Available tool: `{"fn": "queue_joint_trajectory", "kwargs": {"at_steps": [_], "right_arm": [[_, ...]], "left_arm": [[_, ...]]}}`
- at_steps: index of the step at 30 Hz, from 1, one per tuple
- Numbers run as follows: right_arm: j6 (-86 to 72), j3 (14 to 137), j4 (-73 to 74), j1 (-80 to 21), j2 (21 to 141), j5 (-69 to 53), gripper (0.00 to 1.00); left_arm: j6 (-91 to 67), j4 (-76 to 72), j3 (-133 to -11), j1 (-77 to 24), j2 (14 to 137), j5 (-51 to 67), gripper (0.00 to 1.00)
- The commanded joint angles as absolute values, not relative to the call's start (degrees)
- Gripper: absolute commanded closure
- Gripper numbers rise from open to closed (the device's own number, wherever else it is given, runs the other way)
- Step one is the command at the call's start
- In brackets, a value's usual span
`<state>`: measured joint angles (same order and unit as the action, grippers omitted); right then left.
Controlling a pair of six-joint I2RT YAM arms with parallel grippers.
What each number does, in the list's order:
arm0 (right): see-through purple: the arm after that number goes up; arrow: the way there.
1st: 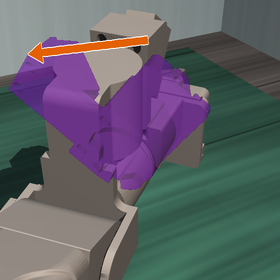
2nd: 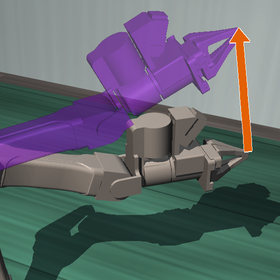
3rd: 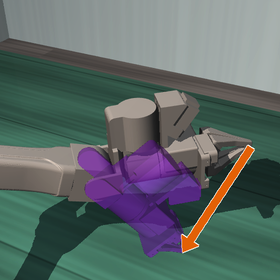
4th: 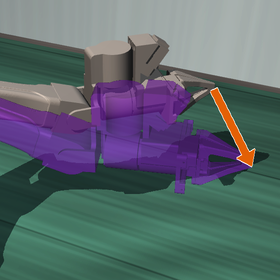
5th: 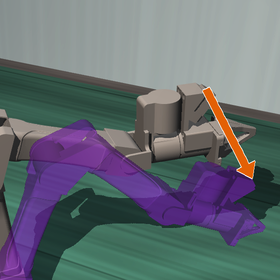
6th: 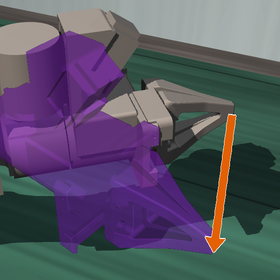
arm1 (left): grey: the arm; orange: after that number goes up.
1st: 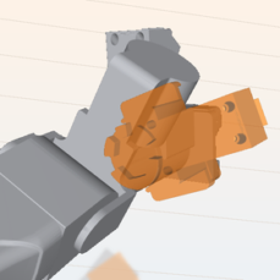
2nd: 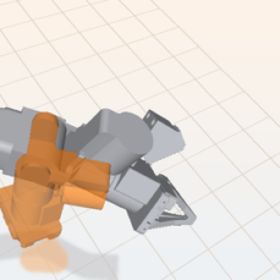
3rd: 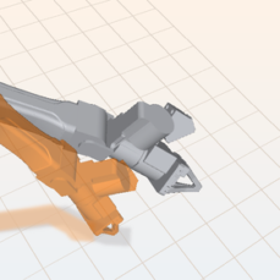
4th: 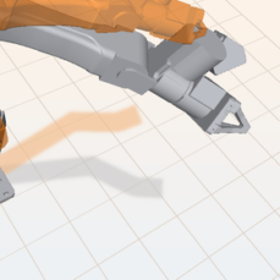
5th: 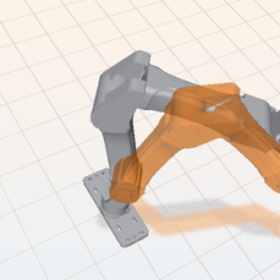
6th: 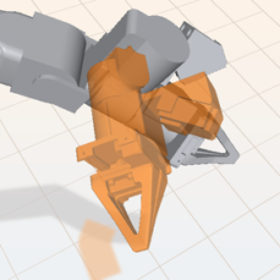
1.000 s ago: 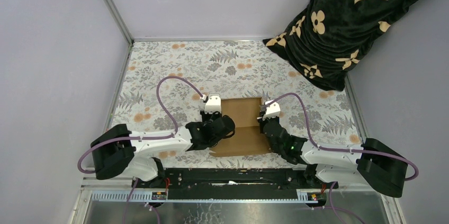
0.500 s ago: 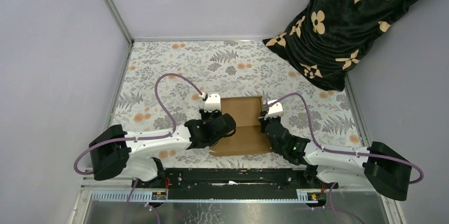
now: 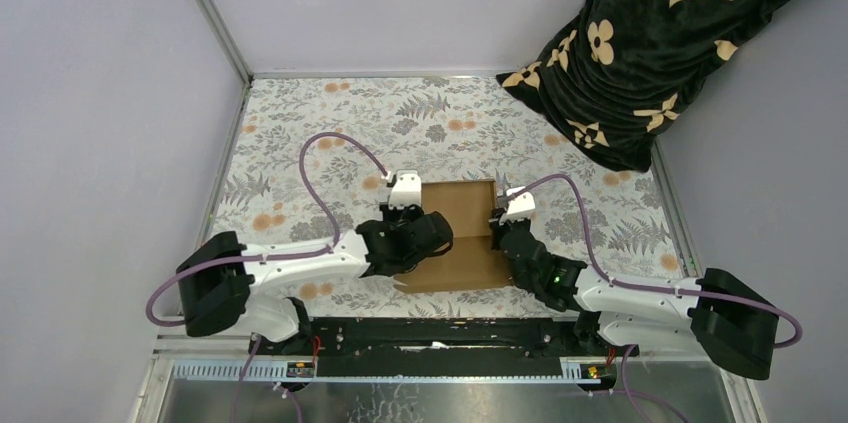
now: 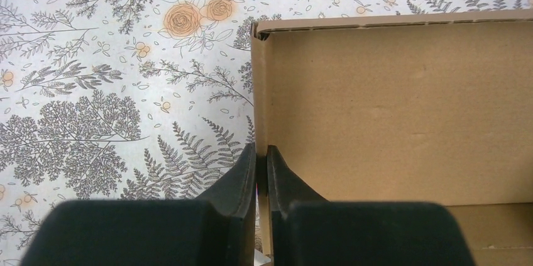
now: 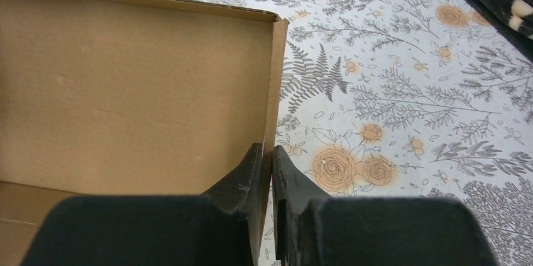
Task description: Fold the paper box
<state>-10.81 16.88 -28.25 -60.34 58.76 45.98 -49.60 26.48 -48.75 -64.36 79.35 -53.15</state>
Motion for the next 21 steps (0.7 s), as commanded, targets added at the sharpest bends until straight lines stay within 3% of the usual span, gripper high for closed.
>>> {"fn": "queue_joint_trajectory", "kwargs": {"at_steps": [1,5,13,21], "right_arm": [[-10.0,20.1,-24.3,-59.9,60.5,52.2,1.00],[-12.4,23.9,-19.0,-58.6,63.6,50.7,1.00],[-17.1,33.1,-6.7,-46.5,70.9,35.0,1.00],[-17.3,39.2,-1.9,-45.0,76.7,30.7,1.00]], "left_arm": [[-48.3,32.6,-51.2,-63.3,83.6,-58.9,1.00],[-45.4,30.6,-53.9,-60.0,88.0,-53.0,1.00],[-39.2,27.9,-61.0,-53.1,96.6,-43.4,1.00],[-37.7,26.9,-64.0,-51.1,100.6,-40.4,1.00]]}}
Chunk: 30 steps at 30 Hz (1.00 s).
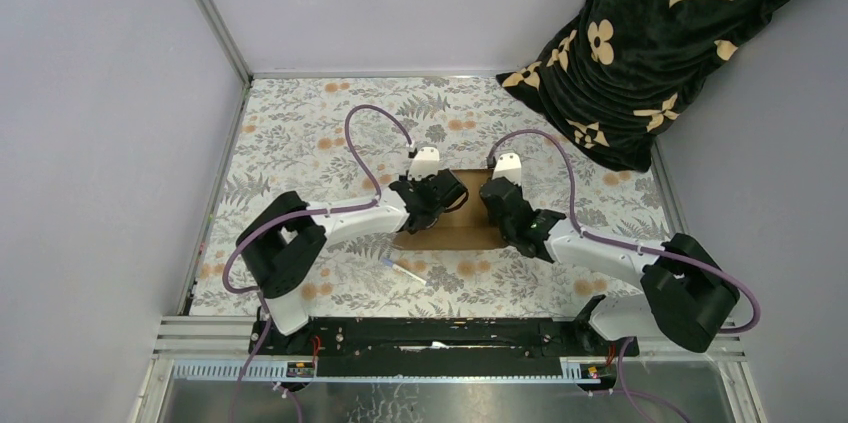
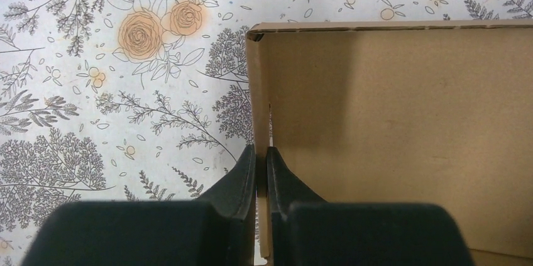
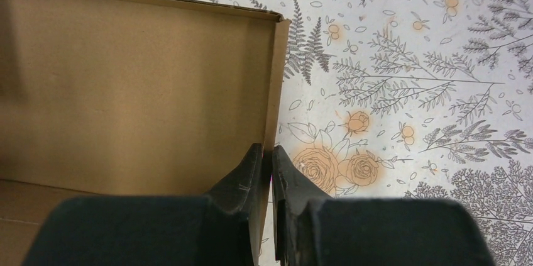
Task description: Fold the paper box
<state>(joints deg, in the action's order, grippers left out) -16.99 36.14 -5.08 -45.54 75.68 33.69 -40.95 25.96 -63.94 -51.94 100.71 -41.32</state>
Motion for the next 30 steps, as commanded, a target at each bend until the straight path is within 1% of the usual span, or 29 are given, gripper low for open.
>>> {"fn": "queue_joint_trajectory", "kwargs": {"at_steps": [1,6,15,19,30], "right_arm": [[-17.3,39.4,-1.8,-44.9,77.0,30.4,1.00],[-18.3,41.6,-0.4,-44.0,80.2,28.3,1.00],[-18.8,48.0,9.4,-43.5,87.2,29.2,1.00],[-18.1,48.4,9.6,-43.6,88.5,28.3,1.00],[-16.5,51.5,12.5,-43.5,91.9,27.1,1.00]], "left_arm": [[-37.6,26.3,-63.5,-50.9,100.3,-39.9,1.00],[-36.6,24.5,-62.2,-49.1,99.6,-37.3,1.00],[-36.2,23.5,-62.8,-48.5,99.5,-35.2,1.00],[-36.5,23.3,-63.8,-48.4,100.4,-32.7,1.00],[-37.6,23.8,-64.1,-48.4,100.0,-31.1,1.00]]}}
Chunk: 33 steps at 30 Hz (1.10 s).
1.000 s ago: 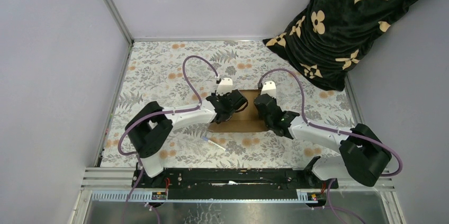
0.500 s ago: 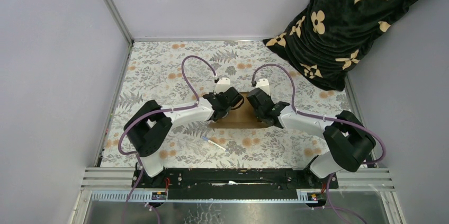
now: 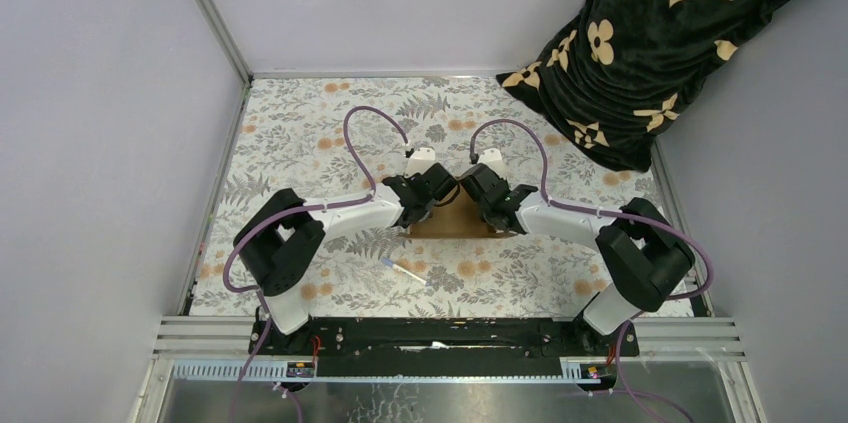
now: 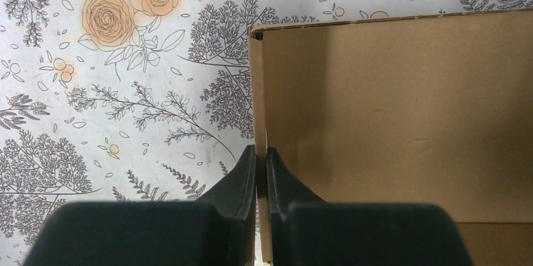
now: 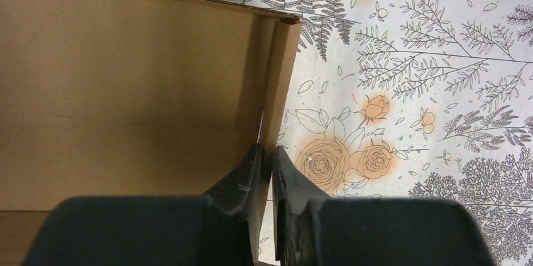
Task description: Fold the paper box
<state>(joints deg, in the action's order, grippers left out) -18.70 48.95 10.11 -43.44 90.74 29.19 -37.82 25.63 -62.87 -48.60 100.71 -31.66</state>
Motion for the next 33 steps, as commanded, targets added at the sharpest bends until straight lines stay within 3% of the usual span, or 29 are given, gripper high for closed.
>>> {"fn": "queue_joint_trajectory", "kwargs": {"at_steps": [1,4,11,21,25,33], "right_arm": [[-16.7,51.5,12.5,-43.5,92.0,26.9,1.00],[-17.0,51.5,12.3,-43.5,92.3,25.4,1.00],[-17.0,52.1,12.7,-43.2,92.3,20.4,0.99],[-15.9,51.7,12.8,-40.5,91.3,14.4,0.84],[-16.0,51.6,12.5,-38.3,89.5,10.6,0.76],[-14.9,53.4,14.3,-36.0,88.1,6.2,0.73]], "left_arm": [[-37.6,24.1,-64.2,-48.4,100.0,-31.2,1.00],[-37.2,24.5,-64.5,-48.4,99.2,-30.7,0.98],[-35.4,21.5,-65.0,-48.0,99.6,-26.9,0.83],[-32.4,17.5,-62.0,-46.1,96.7,-23.5,0.59],[-31.3,14.5,-59.3,-43.5,94.3,-19.7,0.53],[-30.4,8.0,-54.5,-39.9,90.8,-14.3,0.45]]}}
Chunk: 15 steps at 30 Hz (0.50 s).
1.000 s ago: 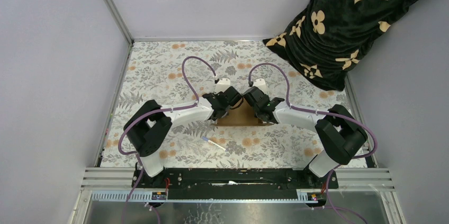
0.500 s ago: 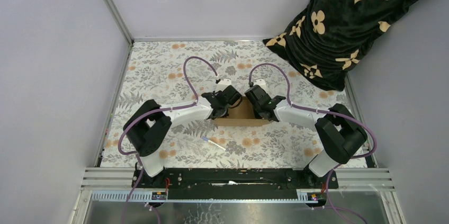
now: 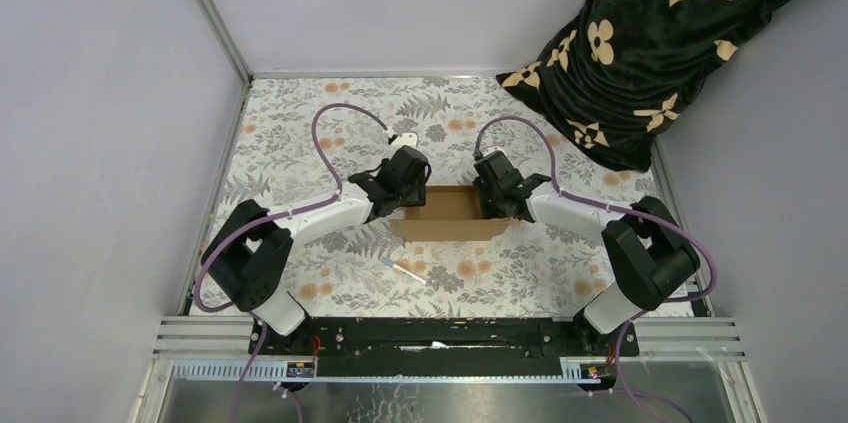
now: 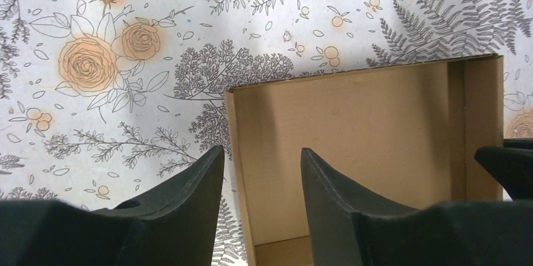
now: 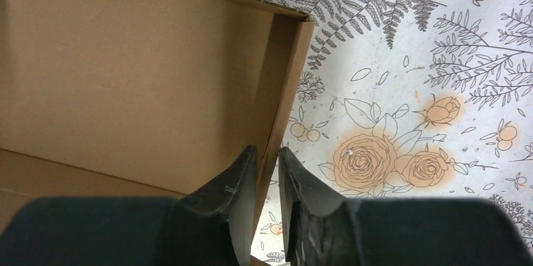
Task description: Fold the paper box
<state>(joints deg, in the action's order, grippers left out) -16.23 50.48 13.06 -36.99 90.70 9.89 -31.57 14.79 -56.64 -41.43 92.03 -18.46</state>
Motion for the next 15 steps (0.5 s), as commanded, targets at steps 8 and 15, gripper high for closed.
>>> {"fn": "queue_joint_trajectory", "kwargs": {"at_steps": [8,15], "right_arm": [[-14.3,55.3,15.3,-33.7,85.4,4.7,0.65],[-13.5,59.3,16.6,-29.3,83.7,1.0,0.54]], "left_arm": [[-29.3,7.8,-55.4,-37.7,86.9,-19.6,0.43],[-27.8,11.7,-59.7,-34.8,81.1,-25.0,0.39]]}}
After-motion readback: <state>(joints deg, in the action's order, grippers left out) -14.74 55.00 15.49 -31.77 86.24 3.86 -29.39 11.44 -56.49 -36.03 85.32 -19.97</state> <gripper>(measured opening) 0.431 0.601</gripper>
